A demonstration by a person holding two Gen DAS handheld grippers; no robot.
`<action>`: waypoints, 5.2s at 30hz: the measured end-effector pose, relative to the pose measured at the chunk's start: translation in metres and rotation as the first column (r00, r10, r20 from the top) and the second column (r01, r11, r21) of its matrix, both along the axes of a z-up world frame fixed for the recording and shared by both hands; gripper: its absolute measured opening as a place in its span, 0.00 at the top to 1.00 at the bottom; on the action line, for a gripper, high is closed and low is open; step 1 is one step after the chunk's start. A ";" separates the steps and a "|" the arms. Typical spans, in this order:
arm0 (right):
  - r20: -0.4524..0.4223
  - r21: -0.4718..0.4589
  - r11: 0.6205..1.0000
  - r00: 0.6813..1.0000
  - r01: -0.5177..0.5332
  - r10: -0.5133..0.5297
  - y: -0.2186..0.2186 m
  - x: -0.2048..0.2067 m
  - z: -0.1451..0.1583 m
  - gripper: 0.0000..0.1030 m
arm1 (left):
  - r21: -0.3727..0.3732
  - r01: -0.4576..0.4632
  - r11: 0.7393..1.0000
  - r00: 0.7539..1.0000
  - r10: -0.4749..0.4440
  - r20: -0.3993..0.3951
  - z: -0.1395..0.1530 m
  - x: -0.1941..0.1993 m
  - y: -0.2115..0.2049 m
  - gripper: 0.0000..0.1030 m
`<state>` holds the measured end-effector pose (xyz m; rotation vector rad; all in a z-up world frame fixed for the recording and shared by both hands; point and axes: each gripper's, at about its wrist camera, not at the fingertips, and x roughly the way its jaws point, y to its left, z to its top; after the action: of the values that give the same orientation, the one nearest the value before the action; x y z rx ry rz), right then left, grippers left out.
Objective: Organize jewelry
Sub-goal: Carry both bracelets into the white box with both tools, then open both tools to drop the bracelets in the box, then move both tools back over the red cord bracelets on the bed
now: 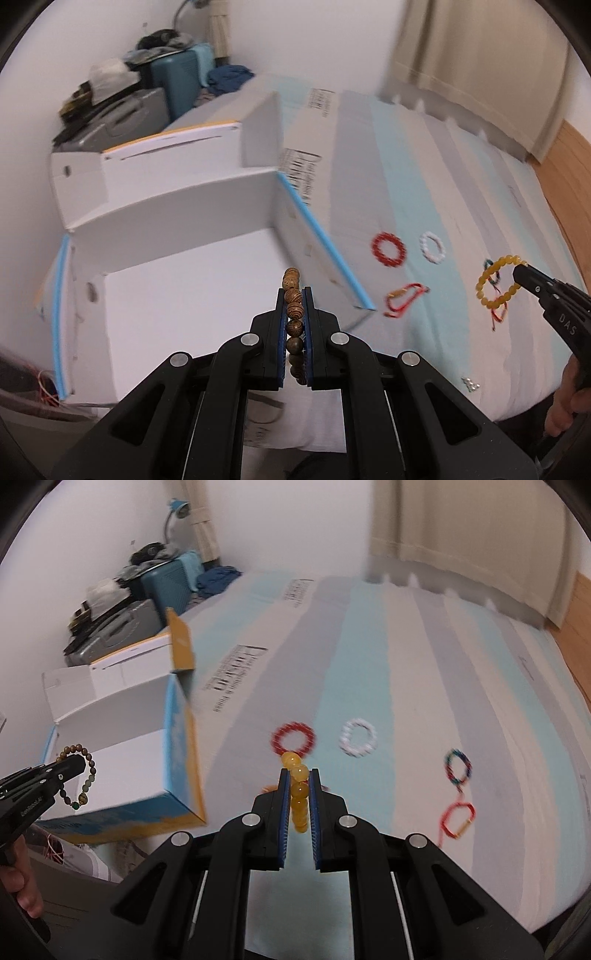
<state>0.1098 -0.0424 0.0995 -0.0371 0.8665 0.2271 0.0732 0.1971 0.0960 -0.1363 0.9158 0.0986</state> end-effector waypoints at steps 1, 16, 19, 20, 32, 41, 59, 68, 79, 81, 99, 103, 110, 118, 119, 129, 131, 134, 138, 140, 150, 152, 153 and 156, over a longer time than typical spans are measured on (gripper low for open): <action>0.003 0.000 1.000 1.000 -0.011 0.011 0.008 0.001 0.003 0.91 | -0.001 -0.011 1.000 1.000 0.011 0.003 0.002 -0.002 0.007 0.94; 0.031 -0.012 0.976 0.975 -0.218 0.219 0.151 0.000 0.024 0.91 | -0.009 -0.151 0.988 0.989 0.151 0.001 0.006 -0.028 0.105 0.94; 0.019 -0.013 0.966 0.966 -0.257 0.257 0.175 -0.001 0.020 0.91 | -0.018 -0.171 0.985 0.985 0.171 -0.013 0.000 -0.029 0.118 0.94; 0.013 -0.013 0.963 0.963 -0.270 0.270 0.184 -0.002 0.018 0.91 | -0.020 -0.177 0.984 0.984 0.177 -0.020 -0.003 -0.030 0.122 0.94; -0.146 -0.037 0.925 0.918 -0.377 0.369 0.260 0.016 -0.035 0.91 | -0.072 -0.244 0.967 0.962 0.232 -0.145 -0.055 -0.009 0.156 0.94; -0.281 -0.051 0.918 0.888 -0.392 0.364 0.270 0.030 -0.082 0.91 | -0.077 -0.241 0.967 0.946 0.217 -0.240 -0.088 0.002 0.160 0.94; -0.387 -0.073 0.912 0.855 -0.403 0.346 0.275 0.025 -0.120 0.89 | -0.069 -0.257 0.964 0.907 0.216 -0.361 -0.124 0.008 0.158 0.93; -0.378 -0.040 0.924 0.862 -0.379 0.337 0.271 0.031 -0.115 0.65 | -0.048 -0.277 0.960 0.914 0.248 -0.321 -0.118 0.005 0.158 0.66; -0.302 0.022 0.934 0.889 -0.355 0.345 0.254 0.027 -0.075 0.33 | -0.003 -0.290 0.957 0.928 0.281 -0.244 -0.093 -0.011 0.153 0.36; -0.286 0.029 0.934 0.892 -0.357 0.350 0.251 0.025 -0.068 0.28 | 0.011 -0.289 0.957 0.931 0.284 -0.227 -0.084 -0.017 0.152 0.30; -0.164 0.044 0.954 0.939 -0.298 0.301 0.194 0.010 -0.017 0.07 | 0.065 -0.249 0.966 0.960 0.255 -0.116 -0.036 -0.029 0.105 0.06; -0.151 0.041 0.961 0.949 -0.275 0.278 0.172 0.008 -0.009 0.07 | 0.070 -0.229 0.971 0.966 0.236 -0.109 -0.032 -0.025 0.085 0.06; -0.128 0.032 0.975 0.967 -0.218 0.220 0.126 0.006 -0.001 0.07 | 0.049 -0.171 0.984 0.981 0.174 -0.084 -0.025 -0.016 0.044 0.06; -0.103 0.033 0.991 0.986 -0.129 0.131 0.071 0.008 0.004 0.07 | 0.041 -0.092 0.995 0.993 0.095 -0.064 -0.019 -0.004 -0.001 0.06; -0.100 0.031 0.992 0.987 -0.121 0.123 0.065 0.008 0.004 0.07 | 0.040 -0.081 0.996 0.995 0.083 -0.062 -0.019 -0.001 -0.009 0.06; -0.094 0.016 1.000 0.995 -0.019 0.021 -0.008 0.011 0.000 0.07 | 0.030 0.014 0.999 0.999 -0.012 -0.051 -0.024 0.015 -0.069 0.06; -0.094 0.017 1.000 0.996 0.000 0.001 -0.022 0.012 -0.001 0.07 | 0.030 0.036 0.999 0.998 -0.034 -0.049 -0.025 0.019 -0.081 0.06; -0.096 0.022 0.999 0.995 0.034 -0.031 -0.044 0.013 -0.005 0.07 | 0.033 0.064 0.997 0.997 -0.062 -0.051 -0.029 0.025 -0.098 0.06; -0.100 0.019 0.997 0.993 0.070 -0.068 -0.070 0.015 -0.012 0.07 | 0.032 0.106 0.994 0.993 -0.104 -0.051 -0.037 0.035 -0.119 0.06; -0.102 0.015 0.996 0.991 0.088 -0.086 -0.084 0.017 -0.017 0.07 | 0.030 0.124 0.992 0.991 -0.122 -0.053 -0.042 0.039 -0.130 0.06; -0.143 0.023 0.983 0.974 0.182 -0.177 -0.146 0.027 -0.042 0.07 | 0.021 0.203 0.979 0.977 -0.201 -0.077 -0.076 0.067 -0.181 0.06; -0.151 0.022 0.980 0.969 0.200 -0.194 -0.159 0.029 -0.048 0.07 | 0.017 0.220 0.975 0.973 -0.218 -0.080 -0.084 0.074 -0.189 0.06; -0.160 0.021 0.977 0.965 0.211 -0.205 -0.167 0.031 -0.052 0.07 | 0.018 0.223 0.975 0.972 -0.221 -0.083 -0.087 0.076 -0.192 0.06; -0.184 0.015 0.971 0.955 0.239 -0.232 -0.185 0.037 -0.066 0.07 | 0.008 0.231 0.973 0.969 -0.229 -0.093 -0.100 0.086 -0.198 0.06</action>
<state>0.1468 -0.2274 0.0338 0.1235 1.0392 0.0225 0.1592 -0.0008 -0.0038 -0.0071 1.0156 -0.1025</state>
